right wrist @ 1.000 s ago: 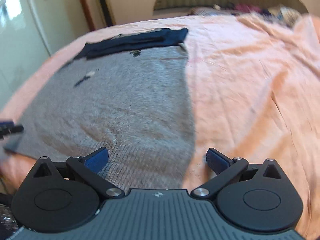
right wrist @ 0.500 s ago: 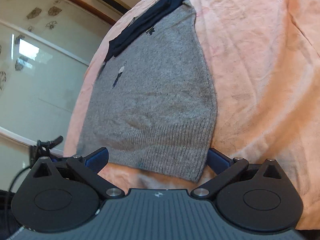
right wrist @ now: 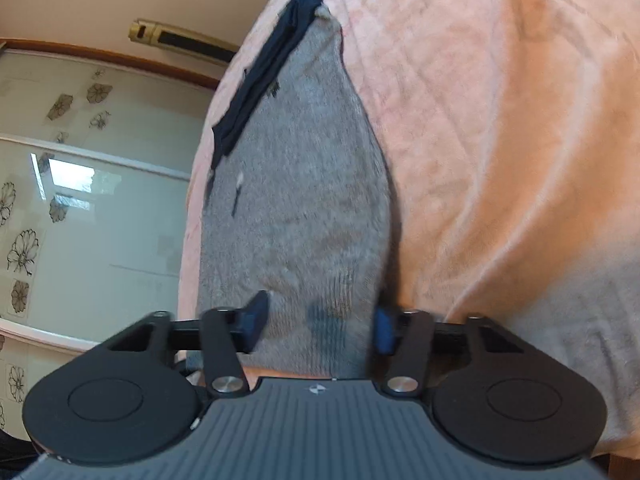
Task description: Fold small clothes
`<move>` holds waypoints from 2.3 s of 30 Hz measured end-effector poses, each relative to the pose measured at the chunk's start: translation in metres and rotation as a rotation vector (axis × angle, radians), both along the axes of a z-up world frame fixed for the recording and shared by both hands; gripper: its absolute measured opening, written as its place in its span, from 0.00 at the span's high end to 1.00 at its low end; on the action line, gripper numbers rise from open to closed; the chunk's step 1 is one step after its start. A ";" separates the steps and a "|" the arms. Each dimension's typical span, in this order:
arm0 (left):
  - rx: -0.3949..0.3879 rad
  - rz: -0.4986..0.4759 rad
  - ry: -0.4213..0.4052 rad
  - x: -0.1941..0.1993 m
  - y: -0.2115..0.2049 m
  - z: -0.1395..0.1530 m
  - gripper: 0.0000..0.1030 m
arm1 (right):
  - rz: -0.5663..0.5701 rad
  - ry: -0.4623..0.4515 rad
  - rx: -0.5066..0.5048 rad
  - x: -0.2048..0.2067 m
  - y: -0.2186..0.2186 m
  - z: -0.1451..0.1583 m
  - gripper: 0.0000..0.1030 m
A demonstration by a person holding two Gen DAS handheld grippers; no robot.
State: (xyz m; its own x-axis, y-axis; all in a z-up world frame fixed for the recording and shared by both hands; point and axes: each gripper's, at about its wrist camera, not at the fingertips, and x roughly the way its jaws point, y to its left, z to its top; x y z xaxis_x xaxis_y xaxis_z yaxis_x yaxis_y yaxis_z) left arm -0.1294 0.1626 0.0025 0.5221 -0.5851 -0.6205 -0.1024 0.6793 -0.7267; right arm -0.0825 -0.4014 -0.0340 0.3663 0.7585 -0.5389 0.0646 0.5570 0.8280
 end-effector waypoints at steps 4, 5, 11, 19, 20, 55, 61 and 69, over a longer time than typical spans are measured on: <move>0.015 0.003 0.033 0.001 0.002 -0.007 0.91 | -0.024 0.015 -0.008 -0.004 -0.006 -0.008 0.89; 0.033 0.002 0.039 0.002 0.002 -0.007 0.95 | -0.025 -0.003 -0.007 -0.006 -0.006 -0.008 0.89; 0.039 -0.001 -0.068 0.018 0.009 0.023 0.95 | -0.045 -0.163 0.024 0.009 -0.008 0.028 0.89; 0.018 0.087 -0.230 0.135 0.026 0.069 0.95 | -0.157 -0.322 0.149 0.129 -0.014 0.058 0.89; 0.017 0.099 -0.245 0.153 0.027 0.073 0.95 | -0.169 -0.330 0.162 0.150 -0.013 0.059 0.89; 0.031 0.435 -0.111 0.203 0.033 0.003 0.07 | -0.229 -0.250 -0.089 0.203 -0.002 0.009 0.24; -0.059 0.460 -0.124 0.197 0.000 -0.007 0.07 | -0.271 -0.266 -0.067 0.209 0.019 0.006 0.18; -0.067 0.557 -0.073 0.235 -0.002 -0.018 0.60 | -0.294 -0.302 -0.169 0.254 0.058 0.009 0.21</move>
State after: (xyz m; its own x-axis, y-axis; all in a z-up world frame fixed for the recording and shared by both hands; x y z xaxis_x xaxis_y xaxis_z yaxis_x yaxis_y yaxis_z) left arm 0.1052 0.1603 -0.0159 0.8035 -0.2460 -0.5422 -0.3802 0.4889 -0.7852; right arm 0.1713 -0.3433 -0.0250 0.7133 0.5090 -0.4818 0.0098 0.6802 0.7330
